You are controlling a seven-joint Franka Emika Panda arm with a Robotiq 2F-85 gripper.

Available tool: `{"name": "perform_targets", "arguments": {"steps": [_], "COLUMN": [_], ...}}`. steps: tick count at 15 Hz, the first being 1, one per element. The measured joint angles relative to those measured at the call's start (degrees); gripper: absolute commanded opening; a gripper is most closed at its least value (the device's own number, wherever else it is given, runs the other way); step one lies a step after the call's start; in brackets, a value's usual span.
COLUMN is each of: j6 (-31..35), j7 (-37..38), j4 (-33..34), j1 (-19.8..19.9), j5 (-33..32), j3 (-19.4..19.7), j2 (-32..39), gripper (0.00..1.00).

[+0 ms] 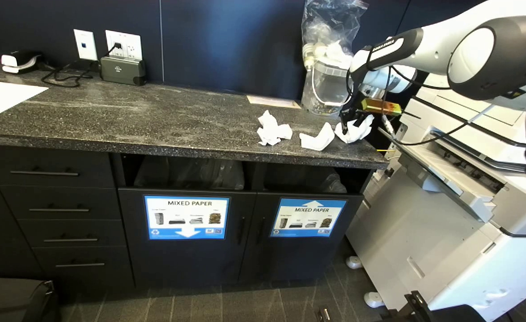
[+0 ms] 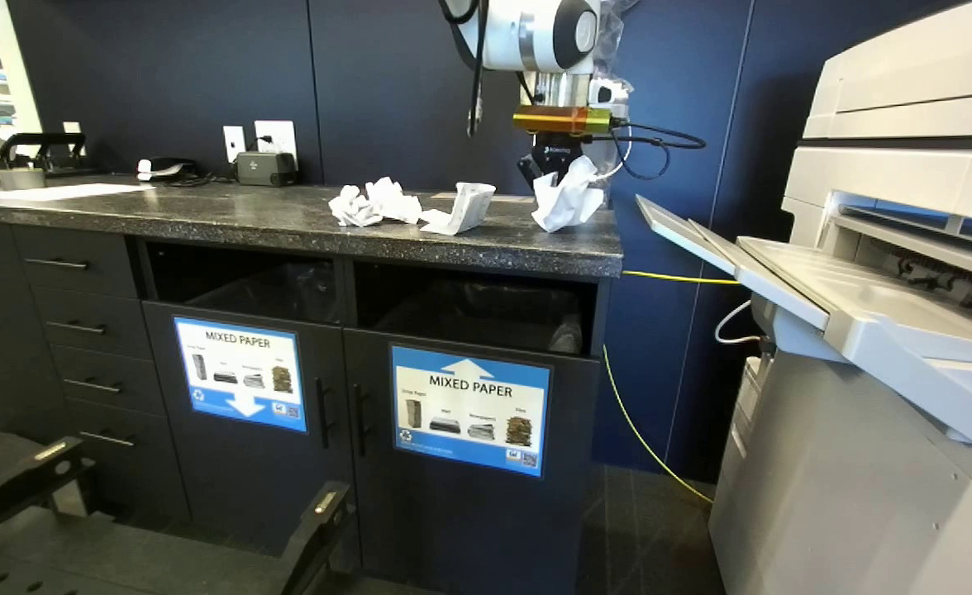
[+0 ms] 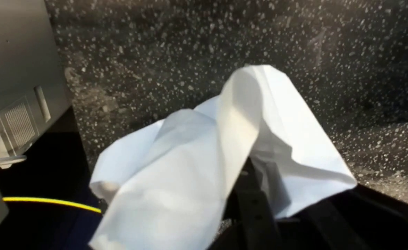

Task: Put the tissues into the rubbish bin.

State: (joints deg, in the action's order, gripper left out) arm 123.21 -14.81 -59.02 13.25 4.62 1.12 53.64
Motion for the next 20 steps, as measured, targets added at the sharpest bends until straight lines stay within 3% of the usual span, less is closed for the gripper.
{"name": "perform_targets", "arguments": {"steps": [6, 9, 14, 20], "j6": [-13.19, -15.43, -13.10, -1.63], "j7": [1.12, 2.91, 5.04, 6.63], "j4": [0.65, -0.70, -10.22, -25.92], "j1": [-0.06, -0.73, -2.05, -3.65], "j5": [-0.84, -1.08, -1.09, -1.68], "j3": [0.46, 0.66, 0.69, 0.85], "j2": [-1.36, -2.36, -7.83, -16.23], "gripper": [0.09, 0.10, 0.09, 0.10]}}
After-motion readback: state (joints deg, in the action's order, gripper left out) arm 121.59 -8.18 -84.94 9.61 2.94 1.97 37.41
